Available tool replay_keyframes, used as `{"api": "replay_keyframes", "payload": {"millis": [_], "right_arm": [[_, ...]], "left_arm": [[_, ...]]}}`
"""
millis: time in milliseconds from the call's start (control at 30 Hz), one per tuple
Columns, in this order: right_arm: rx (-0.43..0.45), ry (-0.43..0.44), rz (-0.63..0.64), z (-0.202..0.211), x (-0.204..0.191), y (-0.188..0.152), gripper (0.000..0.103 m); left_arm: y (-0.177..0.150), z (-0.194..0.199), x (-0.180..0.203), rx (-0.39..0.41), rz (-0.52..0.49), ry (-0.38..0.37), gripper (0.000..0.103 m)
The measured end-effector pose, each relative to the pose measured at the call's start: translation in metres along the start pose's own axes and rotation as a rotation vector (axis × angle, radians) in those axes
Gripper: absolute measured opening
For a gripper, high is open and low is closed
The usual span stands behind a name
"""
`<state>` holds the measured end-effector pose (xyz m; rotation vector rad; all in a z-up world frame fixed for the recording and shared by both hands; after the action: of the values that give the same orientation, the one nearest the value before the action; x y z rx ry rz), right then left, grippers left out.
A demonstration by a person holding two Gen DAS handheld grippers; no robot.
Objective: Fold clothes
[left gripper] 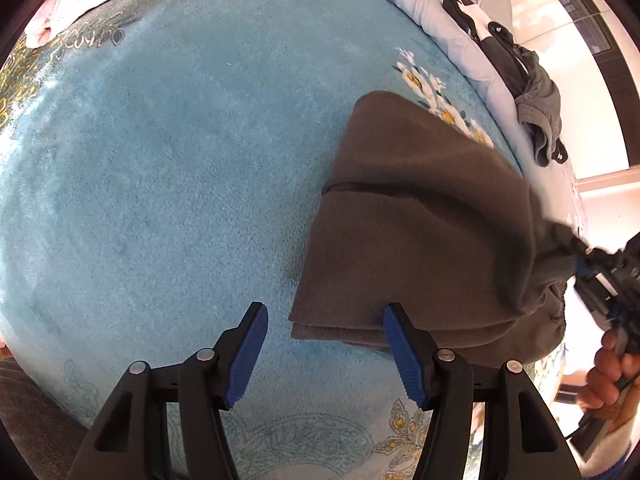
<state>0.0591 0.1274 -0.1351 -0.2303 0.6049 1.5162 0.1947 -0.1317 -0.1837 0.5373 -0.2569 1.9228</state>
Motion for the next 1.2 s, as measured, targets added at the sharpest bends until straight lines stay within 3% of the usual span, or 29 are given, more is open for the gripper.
{"api": "replay_keyframes", "payload": {"millis": [67, 300, 467, 600, 833, 900, 1033, 1100, 1167, 1200], "right_arm": [[0.047, 0.023, 0.015, 0.014, -0.002, 0.008, 0.007], [-0.002, -0.069, -0.078, -0.001, 0.050, 0.006, 0.001], [-0.037, -0.062, -0.136, -0.011, 0.066, -0.009, 0.001], [0.000, -0.057, -0.124, 0.003, 0.065, -0.004, 0.001], [0.051, -0.126, -0.244, 0.047, 0.108, -0.010, 0.001], [0.095, -0.152, -0.303, 0.074, 0.132, -0.016, 0.006], [0.192, -0.246, -0.435, 0.132, 0.189, -0.044, 0.056], [0.205, -0.261, -0.536, 0.148, 0.217, -0.065, 0.058], [0.209, -0.294, -0.617, 0.156, 0.240, -0.084, 0.068], [0.222, -0.299, -0.635, 0.158, 0.247, -0.091, 0.069]], "left_arm": [[0.002, -0.003, 0.004, -0.009, -0.008, 0.002, 0.064], [0.004, -0.003, 0.006, -0.029, -0.008, 0.011, 0.064], [0.015, 0.026, 0.007, 0.057, 0.003, 0.004, 0.064], [0.035, 0.035, 0.037, 0.100, -0.057, -0.024, 0.064], [0.041, -0.006, 0.142, 0.101, -0.279, 0.000, 0.064], [0.032, -0.030, 0.168, 0.068, -0.366, 0.030, 0.064], [0.017, -0.059, 0.181, 0.007, -0.443, 0.080, 0.066], [0.012, -0.072, 0.182, -0.023, -0.466, 0.104, 0.068], [0.007, -0.084, 0.184, -0.051, -0.484, 0.122, 0.068], [0.008, -0.079, 0.182, -0.057, -0.456, 0.093, 0.068]]}}
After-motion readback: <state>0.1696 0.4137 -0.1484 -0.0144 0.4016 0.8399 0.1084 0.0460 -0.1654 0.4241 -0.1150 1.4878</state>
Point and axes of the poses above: each gripper's, at about its wrist camera, not at the fingertips, and z roughly against the way its jaws point, x to its right, y to its top, the point moved 3 cm from there along -z, roughly the way its jaws point, and after that the axes turned 4 degrees about -y, right-handed, at the moved point
